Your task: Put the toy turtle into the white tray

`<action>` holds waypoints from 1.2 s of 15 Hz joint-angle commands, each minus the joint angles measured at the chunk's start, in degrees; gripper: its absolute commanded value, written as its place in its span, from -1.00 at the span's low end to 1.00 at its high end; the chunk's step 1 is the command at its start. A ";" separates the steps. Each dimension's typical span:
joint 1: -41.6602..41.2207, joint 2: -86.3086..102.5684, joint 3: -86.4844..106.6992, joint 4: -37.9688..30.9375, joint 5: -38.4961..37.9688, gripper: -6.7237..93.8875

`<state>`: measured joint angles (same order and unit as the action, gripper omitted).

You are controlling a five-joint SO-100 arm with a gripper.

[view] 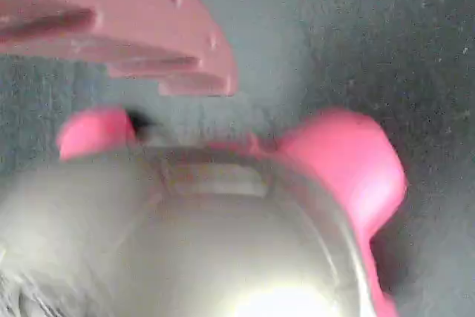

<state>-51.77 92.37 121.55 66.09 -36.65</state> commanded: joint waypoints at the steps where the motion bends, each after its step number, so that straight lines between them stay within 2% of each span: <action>1: -0.97 1.85 -0.62 -0.18 -0.97 0.13; 2: -0.79 2.29 -0.44 -0.35 -0.97 0.05; 6: -0.62 2.02 -0.26 -1.58 -0.97 -0.67; 8: -0.62 2.29 -0.26 -1.85 -0.70 -0.87; 13: 0.18 4.48 -0.70 -0.44 0.35 -0.88; 18: 3.60 11.34 -10.02 11.87 1.85 -0.88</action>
<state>-49.22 97.21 117.86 72.69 -34.19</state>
